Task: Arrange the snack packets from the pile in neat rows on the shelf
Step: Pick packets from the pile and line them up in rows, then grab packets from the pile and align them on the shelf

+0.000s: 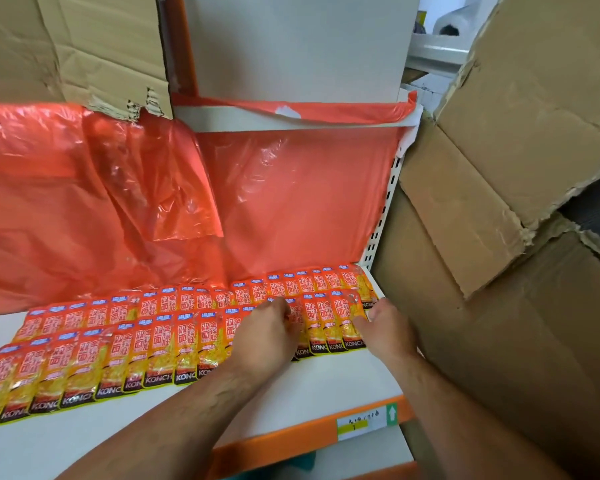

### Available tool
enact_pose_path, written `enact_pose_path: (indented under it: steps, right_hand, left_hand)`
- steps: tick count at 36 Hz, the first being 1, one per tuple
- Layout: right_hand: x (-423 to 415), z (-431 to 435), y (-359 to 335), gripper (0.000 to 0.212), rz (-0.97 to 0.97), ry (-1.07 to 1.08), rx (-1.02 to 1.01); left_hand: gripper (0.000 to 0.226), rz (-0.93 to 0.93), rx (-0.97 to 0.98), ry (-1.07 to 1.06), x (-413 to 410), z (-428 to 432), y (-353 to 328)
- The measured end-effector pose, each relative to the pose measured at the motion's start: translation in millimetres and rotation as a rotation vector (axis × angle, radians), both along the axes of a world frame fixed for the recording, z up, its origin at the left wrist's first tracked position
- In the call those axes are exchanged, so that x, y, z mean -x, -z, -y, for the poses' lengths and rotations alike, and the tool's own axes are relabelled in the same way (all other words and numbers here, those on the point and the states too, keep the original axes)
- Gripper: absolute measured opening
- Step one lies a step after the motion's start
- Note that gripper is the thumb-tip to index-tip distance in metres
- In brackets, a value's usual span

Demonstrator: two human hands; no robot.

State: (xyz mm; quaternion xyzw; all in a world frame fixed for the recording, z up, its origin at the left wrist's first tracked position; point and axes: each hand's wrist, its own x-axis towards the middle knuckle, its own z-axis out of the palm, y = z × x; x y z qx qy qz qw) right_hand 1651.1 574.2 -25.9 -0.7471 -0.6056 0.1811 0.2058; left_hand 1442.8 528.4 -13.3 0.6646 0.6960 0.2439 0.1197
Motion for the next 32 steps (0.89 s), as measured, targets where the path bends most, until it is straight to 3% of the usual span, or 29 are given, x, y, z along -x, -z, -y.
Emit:
enact_pose_path:
  steps: [8, 11, 19, 32]
  right_hand:
    - [6, 16, 1, 0.018, -0.069, 0.082, -0.092]
    - [16, 32, -1, 0.028, 0.012, -0.020, -0.128]
    - [60, 72, -8, 0.056, 0.306, -0.273, -0.093]
    - [140, 126, -24, 0.061, 0.330, -0.671, -0.089]
  left_hand:
    - [0.023, -0.236, -0.148, 0.139, 17, 10, -1]
    - [0.019, -0.312, -0.214, 0.147, 27, 13, 3]
    - [0.053, -0.267, -0.096, 0.194, 49, 35, 10]
    - [0.065, -0.296, 0.031, -0.165, 113, 144, -3]
